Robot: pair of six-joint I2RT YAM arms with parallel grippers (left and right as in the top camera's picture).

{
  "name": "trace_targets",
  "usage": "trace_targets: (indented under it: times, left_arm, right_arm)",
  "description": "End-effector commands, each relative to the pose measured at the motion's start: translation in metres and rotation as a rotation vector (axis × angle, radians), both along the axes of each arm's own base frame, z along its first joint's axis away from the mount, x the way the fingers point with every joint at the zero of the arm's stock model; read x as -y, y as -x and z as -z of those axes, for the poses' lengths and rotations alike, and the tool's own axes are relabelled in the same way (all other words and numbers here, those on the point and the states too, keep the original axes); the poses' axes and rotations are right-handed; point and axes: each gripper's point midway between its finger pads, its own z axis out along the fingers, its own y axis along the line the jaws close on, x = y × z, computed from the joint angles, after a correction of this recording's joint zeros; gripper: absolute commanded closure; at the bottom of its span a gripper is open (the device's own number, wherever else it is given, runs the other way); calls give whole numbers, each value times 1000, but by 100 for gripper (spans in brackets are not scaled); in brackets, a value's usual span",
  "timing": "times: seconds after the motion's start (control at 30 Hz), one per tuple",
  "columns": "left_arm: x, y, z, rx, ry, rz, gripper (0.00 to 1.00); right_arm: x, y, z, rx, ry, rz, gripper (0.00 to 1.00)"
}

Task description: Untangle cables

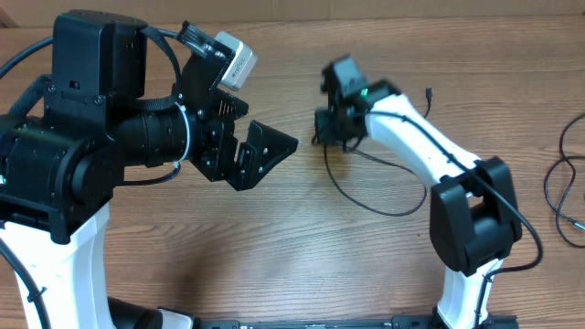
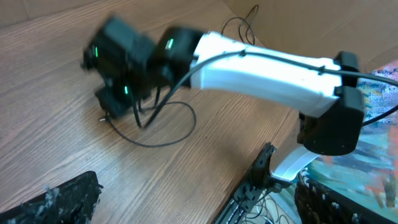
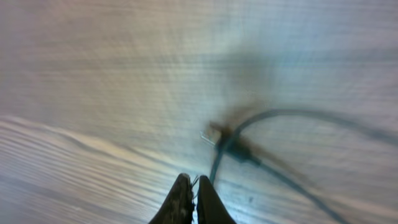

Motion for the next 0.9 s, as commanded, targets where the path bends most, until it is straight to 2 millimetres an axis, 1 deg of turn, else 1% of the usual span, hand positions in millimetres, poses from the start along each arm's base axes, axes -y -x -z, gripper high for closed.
trace_targets:
  times: [0.0,0.03,0.07,0.1,0.13,0.17,0.2,0.23,0.3,0.37,0.53,0.67,0.7,0.73,0.77,0.8,0.83,0.87]
  left_arm:
    - [0,6,-5,24,7,20,0]
    - [0,6,-5,25,7,20,0]
    - [0,6,-5,24,7,20,0]
    - [0,6,-5,24,7,20,0]
    - [0,6,-5,24,7,20,0]
    - [0,6,-5,24,8,20,0]
    - [0,6,-5,24,8,20,0]
    - [0,6,-5,24,9,21,0]
    - [0,6,-5,23,11,23,0]
    - [0,6,-5,23,11,23,0]
    - [0,7,-5,22,12,23,0]
    - [1,7,-6,17,18,24,0]
    - [1,7,-6,15,19,23,0]
    - [1,7,-6,16,18,23,0]
    - [1,7,-6,16,18,23,0]
    - [1,7,-6,16,18,23,0]
    - [1,7,-6,16,18,23,0]
    - [1,7,-6,16,18,23,0]
  right_arm:
    - [14,-35,-89,189,-58,32,96]
    - [20,-40,-108,216,-72,46,96]
    - [24,-43,-123,233,-85,55,96]
    - [29,-45,-134,245,-94,63,96]
    - [33,-45,-141,242,-99,71,92]
    - [37,-42,-143,229,-100,75,64]
    - [39,-39,-140,208,-94,77,37]
    - [42,-33,-135,180,-80,77,29]
    - [46,-24,-119,126,-50,64,29]
    - [44,-14,-97,62,-27,52,29]
    - [24,12,-31,-86,28,-4,28]
    - [9,23,15,-156,53,-25,29]
    - [6,24,24,-169,55,-19,34]
    - [3,26,33,-181,54,-25,46]
    - [0,27,40,-192,53,-30,56]
    - [-2,28,46,-204,57,-23,60]
    - [-3,29,51,-213,60,-22,59]
    - [-4,29,56,-222,65,-23,54]
